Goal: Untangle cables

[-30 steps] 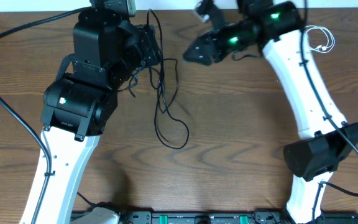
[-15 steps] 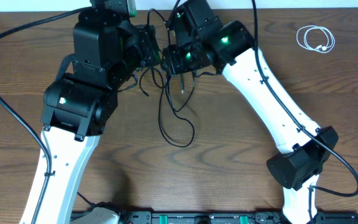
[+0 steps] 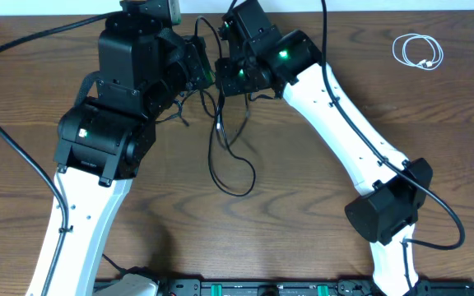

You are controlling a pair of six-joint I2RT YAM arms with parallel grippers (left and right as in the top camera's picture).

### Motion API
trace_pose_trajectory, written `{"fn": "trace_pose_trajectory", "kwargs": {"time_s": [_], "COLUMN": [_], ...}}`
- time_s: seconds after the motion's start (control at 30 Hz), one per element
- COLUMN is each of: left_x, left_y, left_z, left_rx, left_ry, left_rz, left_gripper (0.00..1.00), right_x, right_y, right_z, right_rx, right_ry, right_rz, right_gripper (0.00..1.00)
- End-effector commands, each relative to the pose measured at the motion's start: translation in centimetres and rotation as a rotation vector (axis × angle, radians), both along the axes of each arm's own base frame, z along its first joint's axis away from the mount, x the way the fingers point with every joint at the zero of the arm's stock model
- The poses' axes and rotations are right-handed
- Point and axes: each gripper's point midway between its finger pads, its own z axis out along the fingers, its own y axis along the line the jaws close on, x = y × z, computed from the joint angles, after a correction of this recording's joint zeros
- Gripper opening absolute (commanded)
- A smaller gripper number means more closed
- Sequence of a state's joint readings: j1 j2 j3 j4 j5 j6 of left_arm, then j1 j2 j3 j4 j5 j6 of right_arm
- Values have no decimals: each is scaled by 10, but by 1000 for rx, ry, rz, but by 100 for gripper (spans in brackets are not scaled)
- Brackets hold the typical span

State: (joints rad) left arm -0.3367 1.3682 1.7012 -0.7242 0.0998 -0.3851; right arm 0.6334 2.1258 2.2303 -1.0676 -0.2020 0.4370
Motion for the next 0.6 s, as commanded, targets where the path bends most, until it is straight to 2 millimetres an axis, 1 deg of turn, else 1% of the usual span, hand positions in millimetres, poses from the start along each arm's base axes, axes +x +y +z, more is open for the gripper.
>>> {"fn": "trace_pose_trajectory", "kwargs": {"time_s": [0.0,0.13,0.23,0.3,0.37,0.47,0.53,0.57], "left_x": [1,1,1,1,1,3,7,9], "left_y": [1,1,1,1,1,6,15,21], "left_z": [4,4,4,4,4,0,-6,-10], "left_rx": [-2,-1,-1,-1,0,16,49,66], "left_ry": [-14,-14,-14,-14,-12,-4,10,19], "left_rz": [-3,-3,-3,-3,-2,23,73,100], "left_gripper": [7,7,7,7,7,7,7,7], "right_x": [-1,-2,-3,-3,-4,-1,2,4], "right_y": [8,8,7,7,6,-1,-10,-17], "right_z": [0,-1,-2,-2,-3,-2,2,6], "right_rx": [19,18,14,13,10,-1,-6,-8], "right_ry": [-1,4,10,11,15,7,2,-3], "right_rz": [7,9,8,9,9,15,9,1], "right_gripper": [25,21,15,10,1,1,1,1]}}
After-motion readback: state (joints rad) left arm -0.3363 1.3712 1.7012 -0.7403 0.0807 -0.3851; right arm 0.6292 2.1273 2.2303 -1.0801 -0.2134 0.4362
